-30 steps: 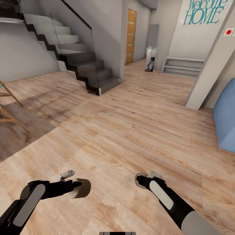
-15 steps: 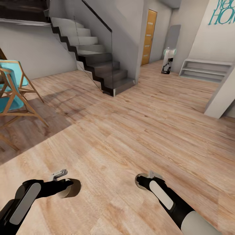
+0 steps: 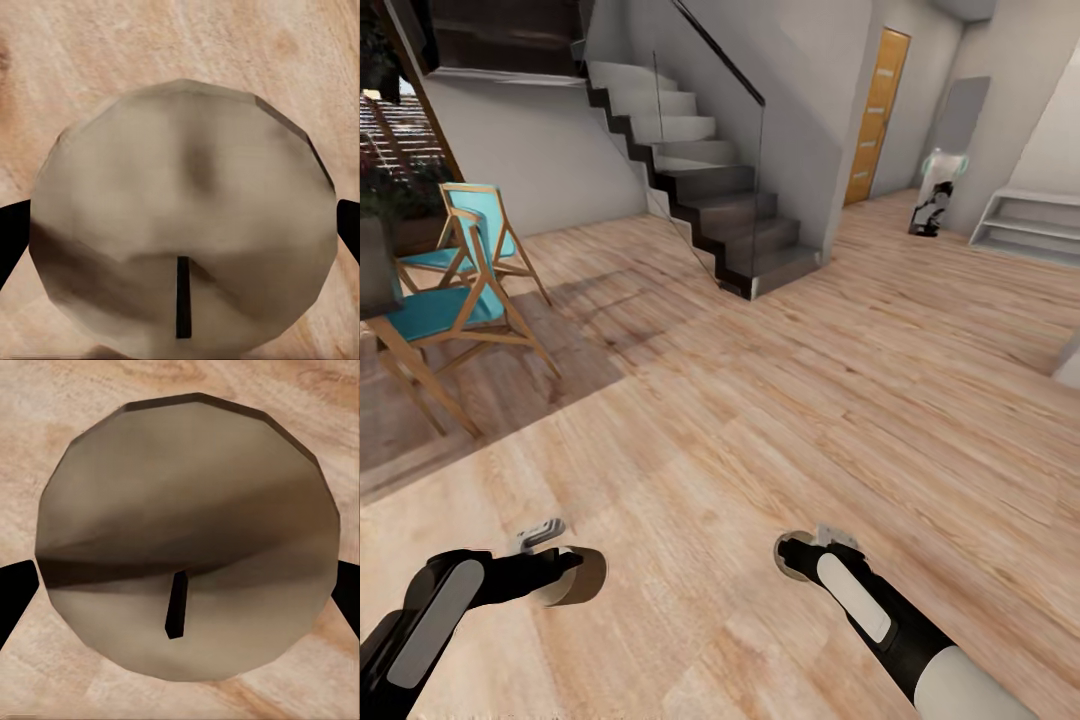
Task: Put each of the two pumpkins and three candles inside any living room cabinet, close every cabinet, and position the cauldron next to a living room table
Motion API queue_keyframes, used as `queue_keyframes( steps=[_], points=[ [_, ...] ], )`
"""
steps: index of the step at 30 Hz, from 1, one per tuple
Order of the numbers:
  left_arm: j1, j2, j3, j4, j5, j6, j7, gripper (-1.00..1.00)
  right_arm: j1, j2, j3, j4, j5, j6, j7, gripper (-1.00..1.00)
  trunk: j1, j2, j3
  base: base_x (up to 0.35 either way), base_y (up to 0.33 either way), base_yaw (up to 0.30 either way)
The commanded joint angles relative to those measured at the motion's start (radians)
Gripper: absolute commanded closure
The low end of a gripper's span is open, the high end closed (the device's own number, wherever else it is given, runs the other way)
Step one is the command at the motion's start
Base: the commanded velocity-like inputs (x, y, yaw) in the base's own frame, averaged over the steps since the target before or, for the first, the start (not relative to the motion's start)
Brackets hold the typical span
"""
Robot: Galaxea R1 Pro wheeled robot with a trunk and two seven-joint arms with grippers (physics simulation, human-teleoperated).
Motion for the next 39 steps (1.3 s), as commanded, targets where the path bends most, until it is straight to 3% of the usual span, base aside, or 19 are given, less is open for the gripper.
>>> queue_keyframes(
  steps=[1,39],
  points=[
    [-0.001,0.001,-0.002,-0.001,0.012,0.001,0.010,1.00,-0.001,-0.001,0.003,-0.002,-0.006,0.001,-0.007,1.00,-0.004,0.007,0.002,0.000,0.000,0.291],
    [0.001,0.005,0.005,-0.001,0.011,0.001,0.010,1.00,-0.001,-0.001,0.011,-0.001,-0.005,-0.002,-0.010,1.00,-0.150,0.273,0.121,0.000,0.000,0.291]
  ],
)
